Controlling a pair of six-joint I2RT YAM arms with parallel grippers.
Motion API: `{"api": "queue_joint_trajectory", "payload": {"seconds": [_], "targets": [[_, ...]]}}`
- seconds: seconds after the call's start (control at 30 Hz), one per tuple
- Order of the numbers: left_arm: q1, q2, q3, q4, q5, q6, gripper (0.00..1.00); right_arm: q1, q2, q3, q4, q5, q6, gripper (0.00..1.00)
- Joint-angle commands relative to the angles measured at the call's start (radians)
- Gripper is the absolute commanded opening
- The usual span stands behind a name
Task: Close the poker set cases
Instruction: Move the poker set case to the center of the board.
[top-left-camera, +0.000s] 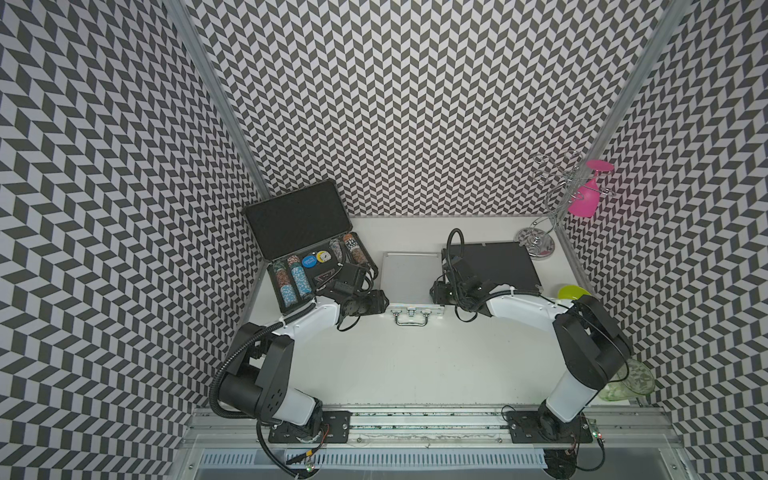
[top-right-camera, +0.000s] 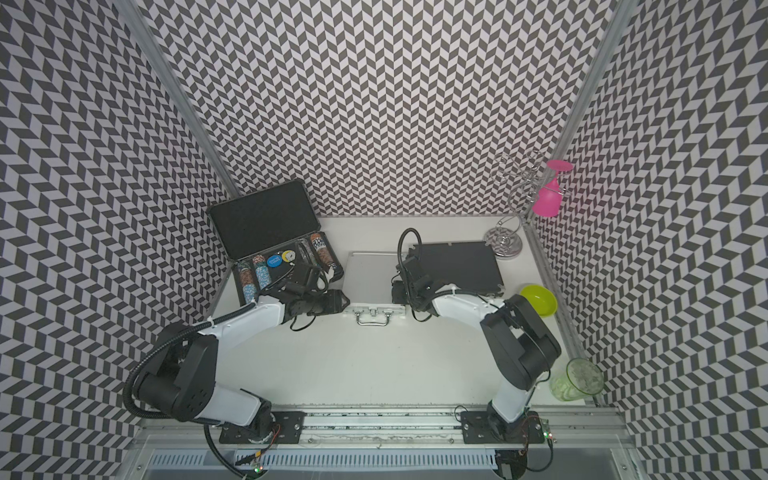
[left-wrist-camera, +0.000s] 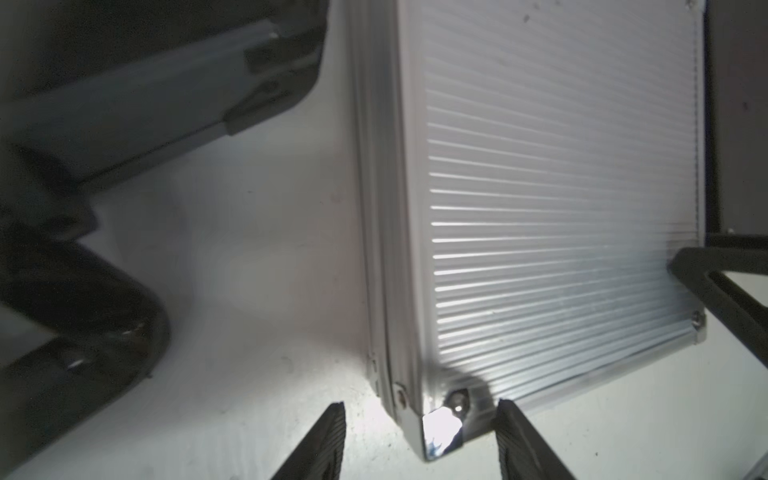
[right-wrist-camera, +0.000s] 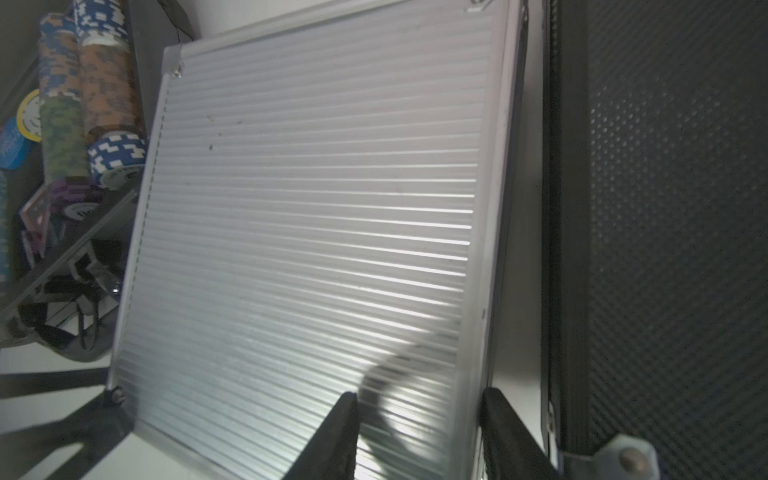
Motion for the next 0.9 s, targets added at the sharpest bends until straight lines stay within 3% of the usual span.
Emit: {"api": "queue_joint_trajectory", "payload": {"seconds": [0.0, 0.37, 0.87], "targets": [[-0.023, 0.016, 0.018, 0.003, 0.066, 0.02, 0.56, 0.004, 0.058, 0.026, -0.015, 0.004, -0.043, 0.46], [-0.027, 0.125, 0.074, 0.088, 0.095, -0.004, 0.43, -0.014, 0.154, 0.136, -0.052, 0.031, -0.059, 0.46], [-0.002, 0.348, 0.339, 0.099, -0.033, -0.018, 0.4, -0.064, 0.278, 0.261, -0.009, 0.036, -0.034, 0.46]]}}
